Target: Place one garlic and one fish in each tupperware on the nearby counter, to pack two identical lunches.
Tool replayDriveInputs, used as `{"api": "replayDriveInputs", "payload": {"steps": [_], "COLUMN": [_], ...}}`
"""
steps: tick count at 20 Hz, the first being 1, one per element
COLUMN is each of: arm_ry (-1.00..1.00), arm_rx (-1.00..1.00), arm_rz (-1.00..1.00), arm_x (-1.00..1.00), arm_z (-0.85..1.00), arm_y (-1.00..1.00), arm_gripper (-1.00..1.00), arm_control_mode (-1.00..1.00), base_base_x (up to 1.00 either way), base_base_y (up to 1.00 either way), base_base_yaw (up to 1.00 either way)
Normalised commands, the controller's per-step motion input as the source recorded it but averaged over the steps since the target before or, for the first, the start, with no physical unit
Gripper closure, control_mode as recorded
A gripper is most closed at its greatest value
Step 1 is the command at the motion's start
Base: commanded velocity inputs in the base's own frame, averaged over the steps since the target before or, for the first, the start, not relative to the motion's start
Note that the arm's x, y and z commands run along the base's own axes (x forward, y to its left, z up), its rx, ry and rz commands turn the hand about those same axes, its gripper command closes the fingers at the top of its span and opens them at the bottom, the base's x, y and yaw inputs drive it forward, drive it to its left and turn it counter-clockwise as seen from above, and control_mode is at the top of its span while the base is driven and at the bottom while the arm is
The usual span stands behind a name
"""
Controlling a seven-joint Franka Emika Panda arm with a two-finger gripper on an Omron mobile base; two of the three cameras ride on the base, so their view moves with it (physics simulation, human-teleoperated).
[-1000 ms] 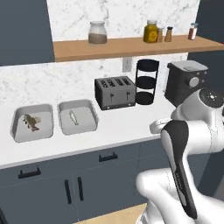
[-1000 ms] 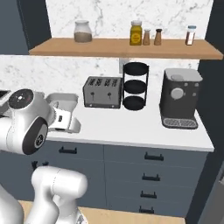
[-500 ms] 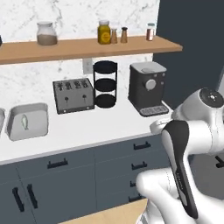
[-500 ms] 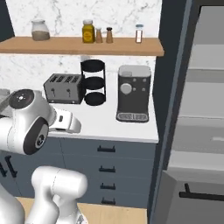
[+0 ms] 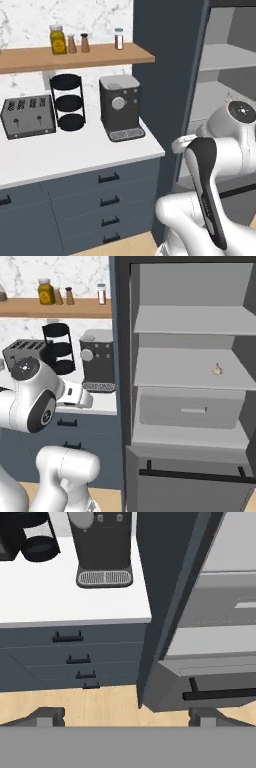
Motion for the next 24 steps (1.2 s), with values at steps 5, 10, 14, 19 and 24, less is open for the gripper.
{"api": "replayDriveInputs", "payload": {"steps": [5,10,14,19,24], "arm_ry": [0.00,0.00,0.00,0.00,0.00], "arm_rx": [0.00,0.00,0.00,0.00,0.00], "arm_rz": [0.00,0.00,0.00,0.00,0.00], "arm_x": [0.00,0.00,0.00,0.00,0.00], "arm_z": [0.00,0.00,0.00,0.00,0.00], "arm_y": [0.00,0.00,0.00,0.00,0.00], "arm_gripper": [-1.00,-1.00,-1.00,-1.00,-1.00], "arm_control_mode": [1.00,1.00,1.00,1.00,1.00], "base_base_x": [-0.09,-0.02,0.00,0.00,0.00], "base_base_y": [-0.84,-0.67,-0.47,-0.40,-0.50], "base_base_yaw": [-0.02,-0.01,0.00,0.00,0.00]}}
